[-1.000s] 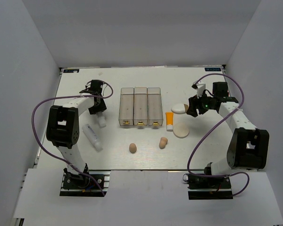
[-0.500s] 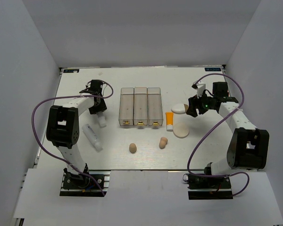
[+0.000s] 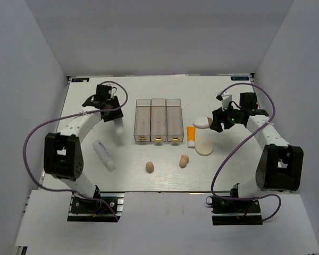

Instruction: Organize the makeup

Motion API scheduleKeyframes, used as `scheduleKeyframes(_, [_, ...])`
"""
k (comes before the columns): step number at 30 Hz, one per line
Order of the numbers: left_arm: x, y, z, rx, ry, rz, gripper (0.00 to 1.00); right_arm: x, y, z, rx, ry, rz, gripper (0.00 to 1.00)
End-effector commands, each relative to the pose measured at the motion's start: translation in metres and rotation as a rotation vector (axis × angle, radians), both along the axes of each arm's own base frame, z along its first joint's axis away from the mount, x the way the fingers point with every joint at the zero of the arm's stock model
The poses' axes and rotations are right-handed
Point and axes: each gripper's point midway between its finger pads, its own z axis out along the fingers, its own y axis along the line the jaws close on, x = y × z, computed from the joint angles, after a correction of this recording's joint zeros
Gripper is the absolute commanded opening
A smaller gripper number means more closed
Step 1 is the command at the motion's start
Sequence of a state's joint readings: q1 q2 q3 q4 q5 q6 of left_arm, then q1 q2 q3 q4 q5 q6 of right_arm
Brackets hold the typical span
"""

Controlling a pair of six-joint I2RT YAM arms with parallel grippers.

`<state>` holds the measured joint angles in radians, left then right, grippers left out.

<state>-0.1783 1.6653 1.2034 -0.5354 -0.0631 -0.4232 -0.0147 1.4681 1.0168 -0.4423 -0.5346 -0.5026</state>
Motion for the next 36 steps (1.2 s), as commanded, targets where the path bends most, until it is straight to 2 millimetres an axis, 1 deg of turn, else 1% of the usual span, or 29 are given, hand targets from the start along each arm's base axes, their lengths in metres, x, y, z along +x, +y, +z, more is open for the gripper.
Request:
scheduleKeyframes(1, [0.014,-0.040,0.101,-0.173,-0.290,-0.183,0.00,0.001,0.002,0.007,0.019,-0.030,0.007,0.71])
scheduleKeyframes(2, [0.013,-0.046,0.109,-0.199,-0.303,-0.215,0.00,0.002,0.002,0.007,0.020,-0.027,0.006,0.72])
scheduleKeyframes(3, [0.011,-0.062,0.120,-0.266,-0.317,-0.288,0.00,0.002,0.003,0.006,0.025,-0.025,0.007,0.71])
scheduleKeyframes(6, [0.012,-0.080,0.122,-0.346,-0.293,-0.361,0.00,0.004,0.004,0.007,0.032,-0.022,0.010,0.71])
scheduleKeyframes(7, [0.013,-0.090,0.118,-0.376,-0.271,-0.387,0.00,0.005,0.005,0.008,0.036,-0.022,0.011,0.71])
scheduleKeyframes(8, [0.015,-0.092,0.115,-0.391,-0.263,-0.381,0.00,0.007,0.006,0.009,0.039,-0.023,0.016,0.71])
scheduleKeyframes(9, [0.018,-0.100,0.117,-0.405,-0.279,-0.396,0.00,0.008,0.006,0.009,0.039,-0.022,0.015,0.71])
scheduleKeyframes(10, [0.020,-0.105,0.113,-0.413,-0.270,-0.392,0.00,0.008,0.006,0.011,0.042,-0.023,0.016,0.71])
scheduleKeyframes(12, [0.025,-0.110,0.110,-0.413,-0.272,-0.393,0.02,0.009,0.007,0.013,0.043,-0.030,0.015,0.71])
scheduleKeyframes(13, [0.030,-0.109,0.102,-0.404,-0.256,-0.377,0.03,0.009,0.007,0.014,0.044,-0.031,0.016,0.71])
scheduleKeyframes(15, [0.031,-0.117,0.096,-0.401,-0.238,-0.390,0.06,0.009,0.007,0.015,0.045,-0.035,0.015,0.72])
scheduleKeyframes(16, [0.034,-0.116,0.091,-0.393,-0.230,-0.380,0.08,0.008,0.007,0.014,0.044,-0.032,0.014,0.71])
scheduleKeyframes(17, [0.036,-0.121,0.085,-0.387,-0.220,-0.390,0.08,0.008,0.006,0.015,0.045,-0.035,0.013,0.72])
scheduleKeyframes(19, [0.039,-0.125,0.081,-0.382,-0.210,-0.394,0.10,0.006,0.006,0.014,0.044,-0.032,0.013,0.72])
scheduleKeyframes(20, [0.043,-0.125,0.078,-0.379,-0.206,-0.389,0.12,0.005,0.007,0.013,0.046,-0.030,0.014,0.72])
scheduleKeyframes(21, [0.042,-0.129,0.075,-0.374,-0.196,-0.393,0.14,0.004,0.006,0.012,0.043,-0.026,0.011,0.72])
scheduleKeyframes(22, [0.044,-0.128,0.073,-0.366,-0.195,-0.385,0.17,0.004,0.006,0.012,0.042,-0.028,0.011,0.72])
scheduleKeyframes(23, [0.046,-0.127,0.067,-0.360,-0.183,-0.378,0.19,0.003,0.006,0.011,0.043,-0.024,0.010,0.72])
scheduleKeyframes(24, [0.046,-0.130,0.067,-0.350,-0.182,-0.378,0.24,0.002,0.007,0.011,0.045,-0.022,0.010,0.72])
scheduleKeyframes(25, [0.047,-0.128,0.064,-0.340,-0.176,-0.368,0.28,0.002,0.006,0.011,0.044,-0.022,0.008,0.72])
scheduleKeyframes(26, [0.047,-0.126,0.059,-0.329,-0.165,-0.357,0.34,0.002,0.006,0.011,0.044,-0.021,0.008,0.72])
scheduleKeyframes(27, [0.046,-0.128,0.056,-0.321,-0.156,-0.357,0.38,0.002,0.007,0.011,0.046,-0.021,0.008,0.72])
scheduleKeyframes(29, [0.046,-0.126,0.052,-0.307,-0.143,-0.343,0.47,0.003,0.006,0.011,0.047,-0.020,0.005,0.73])
scheduleKeyframes(32, [0.046,-0.125,0.051,-0.302,-0.143,-0.337,0.53,0.003,0.007,0.010,0.047,-0.019,0.007,0.73])
scheduleKeyframes(33, [0.045,-0.128,0.052,-0.297,-0.145,-0.342,0.57,0.004,0.007,0.011,0.047,-0.020,0.007,0.73])
scheduleKeyframes(36, [0.047,-0.128,0.054,-0.296,-0.147,-0.339,0.60,0.004,0.007,0.009,0.050,-0.017,0.009,0.73])
